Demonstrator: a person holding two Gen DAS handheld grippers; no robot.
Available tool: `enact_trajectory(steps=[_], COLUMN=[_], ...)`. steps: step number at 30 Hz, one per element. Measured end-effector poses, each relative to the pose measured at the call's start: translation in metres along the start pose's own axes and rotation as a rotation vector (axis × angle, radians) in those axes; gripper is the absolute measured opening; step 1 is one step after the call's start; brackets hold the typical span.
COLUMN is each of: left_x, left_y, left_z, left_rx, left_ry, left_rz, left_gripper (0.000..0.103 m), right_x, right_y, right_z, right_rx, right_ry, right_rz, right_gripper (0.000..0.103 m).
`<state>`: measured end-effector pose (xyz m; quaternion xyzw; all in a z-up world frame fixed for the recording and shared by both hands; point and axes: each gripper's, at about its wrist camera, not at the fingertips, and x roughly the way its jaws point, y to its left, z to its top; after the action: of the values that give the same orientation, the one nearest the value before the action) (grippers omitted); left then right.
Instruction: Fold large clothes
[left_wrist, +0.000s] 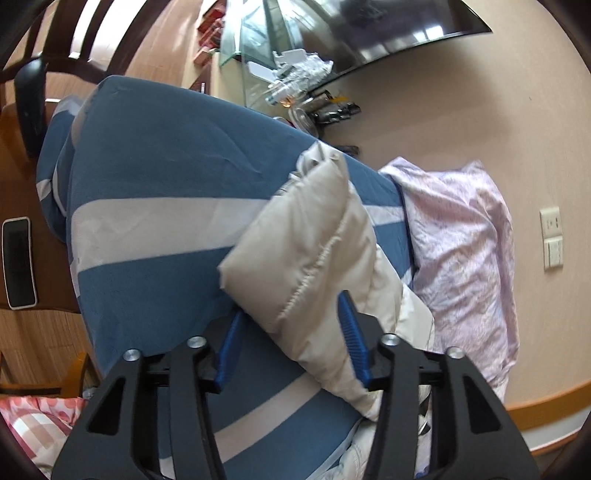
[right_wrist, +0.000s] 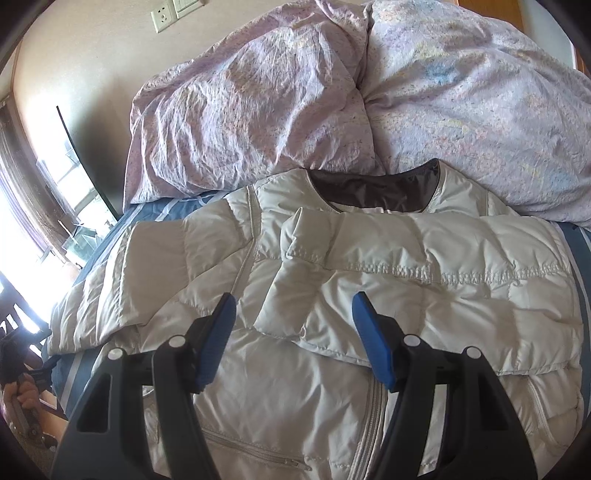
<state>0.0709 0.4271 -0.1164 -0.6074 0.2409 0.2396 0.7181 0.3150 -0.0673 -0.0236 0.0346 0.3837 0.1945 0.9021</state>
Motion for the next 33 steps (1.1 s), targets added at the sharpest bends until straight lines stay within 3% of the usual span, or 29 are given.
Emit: enact_trajectory(steps=[3, 6, 11, 17, 20, 25, 33], left_x=[0.002, 0.000, -0.024, -0.049, -0.053, -0.040, -0.004], left_y=[0.006, 0.002, -0.048, -0.151, -0.205, -0.270, -0.315], left_z=[0.004, 0.007, 0.010, -0.016, -0.049, -0.121, -0.236], left_rx=[-0.029, -0.017, 0.111, 0.328, 0.442, 0.599, 0.776], left_ry=[-0.011, -0.024, -0.094, -0.109, -0.064, 0.078, 0.345], left_rz=[0.018, 0.013, -0.048, -0.207, -0.308, -0.443, -0.582], left_gripper=[0.022, 0.013, 0.011, 0.011, 0.011, 0.011, 0.011], right_x=[-0.002, -0.007, -0.025, -0.049, -0.060, -0.072, -0.079], right_y=[-0.002, -0.006, -0.022, -0.056, -0.073, -0.097, -0.124], right_z=[-0.001, -0.002, -0.002, 0.000, -0.001, -0.004, -0.012], right_rx=[0.001, 0.004, 0.026, 0.083, 0.115, 0.161, 0.203], right_ry=[-0.005, -0.015, -0.061, -0.112, -0.134, -0.161, -0.173], right_rz=[0.003, 0.006, 0.006, -0.018, -0.032, -0.061, -0.100], right_gripper=[0.066, 0.066, 0.066, 0.066, 0.066, 0.066, 0.066])
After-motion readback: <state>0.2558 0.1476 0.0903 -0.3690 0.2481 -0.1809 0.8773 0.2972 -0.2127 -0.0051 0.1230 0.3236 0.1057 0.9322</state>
